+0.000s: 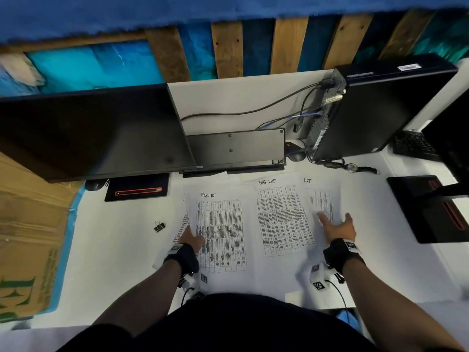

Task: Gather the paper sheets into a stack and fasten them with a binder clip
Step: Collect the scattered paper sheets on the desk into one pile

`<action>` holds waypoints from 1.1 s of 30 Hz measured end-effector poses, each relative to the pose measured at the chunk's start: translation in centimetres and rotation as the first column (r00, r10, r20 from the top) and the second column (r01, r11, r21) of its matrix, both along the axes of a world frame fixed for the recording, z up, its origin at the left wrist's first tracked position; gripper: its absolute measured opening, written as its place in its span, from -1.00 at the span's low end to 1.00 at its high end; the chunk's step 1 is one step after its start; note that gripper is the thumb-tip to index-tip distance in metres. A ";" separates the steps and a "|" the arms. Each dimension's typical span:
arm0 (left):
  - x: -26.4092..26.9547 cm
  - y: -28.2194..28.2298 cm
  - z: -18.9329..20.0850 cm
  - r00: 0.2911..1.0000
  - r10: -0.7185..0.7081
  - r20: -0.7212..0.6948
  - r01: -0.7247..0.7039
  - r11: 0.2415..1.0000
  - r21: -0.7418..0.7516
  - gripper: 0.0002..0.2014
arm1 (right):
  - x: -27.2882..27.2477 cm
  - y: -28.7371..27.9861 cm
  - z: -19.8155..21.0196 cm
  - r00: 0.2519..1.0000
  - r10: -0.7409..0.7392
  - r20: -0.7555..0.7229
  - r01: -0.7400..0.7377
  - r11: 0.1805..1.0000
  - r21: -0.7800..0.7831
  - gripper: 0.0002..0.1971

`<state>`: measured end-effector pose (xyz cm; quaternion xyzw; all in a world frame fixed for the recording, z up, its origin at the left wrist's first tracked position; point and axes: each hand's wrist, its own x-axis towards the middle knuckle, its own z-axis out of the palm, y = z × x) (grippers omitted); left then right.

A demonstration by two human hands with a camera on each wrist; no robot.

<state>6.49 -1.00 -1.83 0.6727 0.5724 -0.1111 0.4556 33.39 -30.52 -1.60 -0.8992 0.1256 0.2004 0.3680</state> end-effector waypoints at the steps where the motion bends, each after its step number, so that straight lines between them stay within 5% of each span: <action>1: 0.0 -0.1 0.2 1.000 -0.007 0.009 0.007 1.000 0.002 -0.41 | -0.4 0.8 0.2 1.000 0.020 0.002 -0.020 1.000 0.018 0.01; 4: -0.1 -0.6 0.7 1.000 -0.020 0.016 0.020 1.000 0.010 -0.42 | -1.3 2.7 0.9 0.991 0.119 -0.059 -0.119 0.993 0.001 -0.08; 8: -0.2 -0.1 -0.1 1.000 0.000 0.024 0.000 1.000 0.001 -0.44 | -1.0 3.0 0.3 0.930 0.338 -0.148 -0.358 0.922 -0.146 -0.47; 10: -0.1 0.1 -0.3 1.000 0.011 0.018 -0.011 1.000 -0.005 -0.45 | 0.1 2.1 0.2 0.948 0.291 -0.132 -0.306 0.945 -0.116 -0.57; 13: -0.2 0.1 -0.3 1.000 0.017 0.025 -0.017 1.000 -0.013 -0.46 | 2.2 0.0 0.6 0.995 0.080 -0.056 -0.077 0.996 0.047 -0.44; 16: -0.2 0.2 -0.5 0.999 0.030 0.028 -0.029 0.999 -0.024 -0.46 | 3.4 -1.0 2.7 0.993 -0.109 -0.048 0.119 0.917 0.382 -0.59; 20: -0.2 0.2 -0.5 0.999 0.045 0.028 -0.044 0.999 -0.021 -0.49 | 3.3 -0.6 5.1 0.994 -0.019 -0.112 0.078 0.828 0.555 -0.67; 24: 0.0 0.1 -0.6 0.998 0.053 0.037 -0.052 0.998 -0.024 -0.46 | 2.3 0.9 3.4 0.997 0.028 -0.070 0.010 0.872 0.489 -0.59; 26: -0.2 0.0 -0.6 0.998 0.052 0.032 -0.051 0.998 -0.033 -0.43 | 2.2 1.4 2.1 0.992 0.128 0.007 -0.122 0.927 0.355 -0.48; 29: -0.4 -0.1 -0.7 0.998 0.059 0.032 -0.058 0.998 -0.027 -0.45 | 1.2 2.0 3.2 0.955 0.288 0.065 -0.294 0.950 0.103 -0.61; 33: -0.5 -0.1 -0.8 0.997 0.072 0.036 -0.071 0.997 -0.026 -0.46 | 1.3 1.8 4.9 0.963 0.198 0.182 -0.216 0.973 0.084 -0.70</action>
